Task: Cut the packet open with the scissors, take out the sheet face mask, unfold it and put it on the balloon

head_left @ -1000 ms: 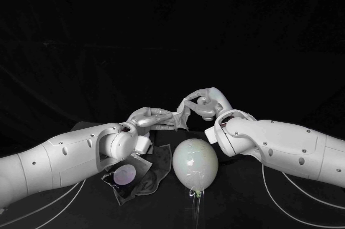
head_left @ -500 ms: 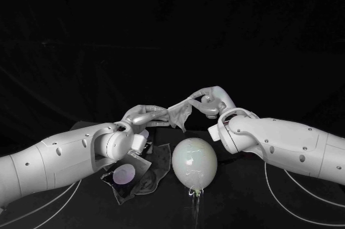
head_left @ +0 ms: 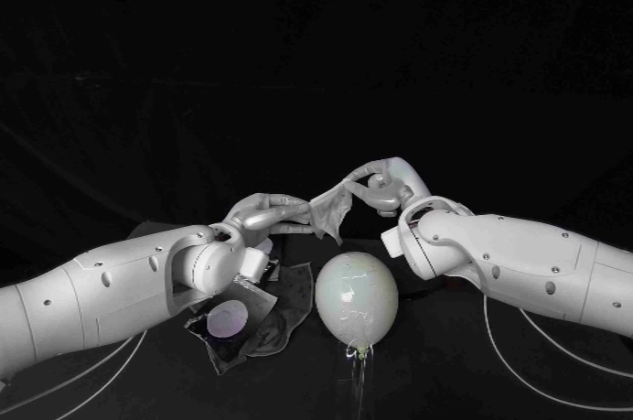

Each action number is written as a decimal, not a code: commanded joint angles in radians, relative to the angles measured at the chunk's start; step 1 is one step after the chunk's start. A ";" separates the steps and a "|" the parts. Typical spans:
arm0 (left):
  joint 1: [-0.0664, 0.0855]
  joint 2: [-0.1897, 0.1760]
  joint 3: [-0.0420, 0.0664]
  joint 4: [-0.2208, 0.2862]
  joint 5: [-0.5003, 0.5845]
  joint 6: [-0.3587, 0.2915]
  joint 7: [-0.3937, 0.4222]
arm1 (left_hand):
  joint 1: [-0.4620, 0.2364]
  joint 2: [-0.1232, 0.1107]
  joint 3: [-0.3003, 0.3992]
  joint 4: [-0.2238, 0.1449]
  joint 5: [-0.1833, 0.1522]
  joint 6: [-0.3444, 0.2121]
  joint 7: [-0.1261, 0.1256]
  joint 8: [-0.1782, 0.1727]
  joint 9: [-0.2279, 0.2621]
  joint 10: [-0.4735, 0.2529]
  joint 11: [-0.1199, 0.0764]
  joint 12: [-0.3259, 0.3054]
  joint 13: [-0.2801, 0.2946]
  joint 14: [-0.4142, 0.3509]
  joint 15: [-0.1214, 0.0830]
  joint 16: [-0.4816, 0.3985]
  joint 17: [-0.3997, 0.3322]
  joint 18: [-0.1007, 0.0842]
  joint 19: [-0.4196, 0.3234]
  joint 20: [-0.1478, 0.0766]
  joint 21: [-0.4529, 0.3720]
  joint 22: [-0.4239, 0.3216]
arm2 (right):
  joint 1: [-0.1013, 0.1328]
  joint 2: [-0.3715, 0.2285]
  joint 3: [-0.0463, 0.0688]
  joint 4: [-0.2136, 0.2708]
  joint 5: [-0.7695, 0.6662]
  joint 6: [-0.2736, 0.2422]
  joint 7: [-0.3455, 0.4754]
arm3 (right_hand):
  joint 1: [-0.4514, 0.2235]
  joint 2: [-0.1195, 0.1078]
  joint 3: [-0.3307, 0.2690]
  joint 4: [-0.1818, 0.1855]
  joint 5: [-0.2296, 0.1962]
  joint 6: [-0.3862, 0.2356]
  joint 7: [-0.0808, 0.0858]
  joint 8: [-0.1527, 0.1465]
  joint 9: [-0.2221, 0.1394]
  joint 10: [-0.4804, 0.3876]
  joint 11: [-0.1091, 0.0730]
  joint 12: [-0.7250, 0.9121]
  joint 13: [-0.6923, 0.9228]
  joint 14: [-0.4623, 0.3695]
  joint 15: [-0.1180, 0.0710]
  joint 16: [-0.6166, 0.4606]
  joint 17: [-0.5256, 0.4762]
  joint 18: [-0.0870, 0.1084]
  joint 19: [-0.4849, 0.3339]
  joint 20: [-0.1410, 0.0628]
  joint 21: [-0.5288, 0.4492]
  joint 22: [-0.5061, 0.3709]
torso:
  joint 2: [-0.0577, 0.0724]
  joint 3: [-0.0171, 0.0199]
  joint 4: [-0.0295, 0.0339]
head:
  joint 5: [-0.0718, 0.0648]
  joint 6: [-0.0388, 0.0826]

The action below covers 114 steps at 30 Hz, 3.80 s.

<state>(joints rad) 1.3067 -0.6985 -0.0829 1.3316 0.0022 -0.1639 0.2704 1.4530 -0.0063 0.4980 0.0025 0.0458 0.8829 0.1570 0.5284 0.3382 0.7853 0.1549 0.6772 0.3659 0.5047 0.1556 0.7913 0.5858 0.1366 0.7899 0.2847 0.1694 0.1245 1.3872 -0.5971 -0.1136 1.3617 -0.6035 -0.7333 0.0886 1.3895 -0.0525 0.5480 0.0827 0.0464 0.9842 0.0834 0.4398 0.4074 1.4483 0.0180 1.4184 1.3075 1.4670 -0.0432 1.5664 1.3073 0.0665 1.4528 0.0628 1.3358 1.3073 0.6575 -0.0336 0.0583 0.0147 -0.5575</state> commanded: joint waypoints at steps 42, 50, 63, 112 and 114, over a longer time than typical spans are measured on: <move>0.001 0.002 0.003 0.012 0.103 -0.043 0.090 | -0.064 -0.008 0.185 0.021 0.003 -0.109 0.039 0.033 0.443 0.303 -0.009 -0.471 -0.303 0.368 -0.034 -0.315 -0.381 0.046 0.056 -0.031 0.138 0.078 | 0.004 0.061 -0.006 -0.111 -0.046 0.140 -0.067 | -0.096 -0.071 -0.027 0.005 0.005 -0.181 0.080 -0.080 0.021 -0.233 0.059 -0.393 -0.146 0.023 0.050 -0.097 0.098 0.048 -0.210 0.035 -0.385 0.080 | 0.000 0.0004 0.0001 | 0.001 0.003; 0.001 0.001 0.003 0.014 0.106 -0.060 0.086 | -0.064 -0.007 0.184 0.016 0.003 -0.109 0.039 0.037 0.459 0.340 -0.014 -0.494 -0.300 0.412 -0.041 -0.348 -0.392 0.045 0.064 -0.039 0.152 0.083 | 0.004 0.028 -0.007 -0.088 -0.039 0.174 -0.063 | -0.104 -0.102 -0.067 0.016 0.002 -0.256 0.114 -0.148 -0.010 -0.409 0.093 -0.583 -0.291 -0.066 0.084 -0.181 -0.020 0.076 -0.342 0.064 -0.597 0.012 | 0.000 0.0009 0.0001 | 0.004 0.005; 0.001 -0.003 0.003 0.021 0.107 -0.077 0.079 | -0.063 -0.013 0.189 0.005 0.003 -0.101 0.040 0.037 0.468 0.366 -0.018 -0.508 -0.299 0.441 -0.046 -0.369 -0.394 0.044 0.067 -0.046 0.168 0.091 | 0.003 -0.034 -0.007 0.030 -0.096 0.101 -0.033 | -0.073 -0.050 -0.082 0.022 0.005 -0.086 0.060 -0.090 -0.003 -0.131 0.044 -0.214 -0.056 0.077 0.043 -0.027 0.201 0.021 -0.092 0.047 -0.195 0.139 | 0.000 0.0014 -0.0012 | 0.007 0.003; 0.001 0.004 0.003 0.045 0.087 -0.089 0.065 | -0.069 -0.026 0.199 -0.017 0.002 -0.082 0.038 0.023 0.465 0.388 -0.020 -0.535 -0.299 0.467 -0.049 -0.402 -0.397 0.040 0.058 -0.054 0.202 0.113 | -0.012 0.091 -0.007 0.048 -0.272 0.004 -0.208 | -0.144 -0.096 -0.162 0.089 0.002 -0.062 0.059 -0.128 -0.036 -0.066 0.044 -0.118 0.022 0.098 0.041 -0.003 0.249 0.009 -0.057 0.042 -0.131 0.163 | -0.001 -0.0002 0.0012 | -0.001 0.004; 0.001 0.004 0.003 0.045 0.085 -0.088 0.064 | -0.069 -0.028 0.198 -0.020 0.002 -0.081 0.038 0.021 0.465 0.389 -0.021 -0.538 -0.300 0.468 -0.050 -0.404 -0.397 0.040 0.057 -0.055 0.205 0.115 | -0.012 0.093 -0.007 0.048 -0.269 0.002 -0.205 | -0.142 -0.094 -0.162 0.089 0.002 -0.057 0.057 -0.127 -0.036 -0.064 0.043 -0.115 0.024 0.099 0.040 -0.002 0.251 0.009 -0.056 0.041 -0.129 0.164 | 0.000 0.0000 0.0013 | 0.000 0.004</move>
<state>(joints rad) 1.3064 -0.6965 -0.0820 1.3734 0.0964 -0.2592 0.3315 1.3852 -0.0282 0.6940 -0.0113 0.0449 0.7955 0.1939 0.5452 0.5070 1.1672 0.1342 0.1427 0.0652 0.9649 0.1076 0.3906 0.1899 0.1678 0.8504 0.2359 0.3700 0.2386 1.3754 -0.5060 -0.1208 1.4096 -0.8569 -0.7222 -0.1197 1.2498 -0.1498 0.3915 0.1701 0.0502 0.9205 0.1379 0.3120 0.3719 1.3790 0.0628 1.2976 1.3073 1.4663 -0.0001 1.5601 1.3082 0.0908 1.3913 0.1004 1.2023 1.3078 0.6575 -0.0337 0.0592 0.0141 -0.5527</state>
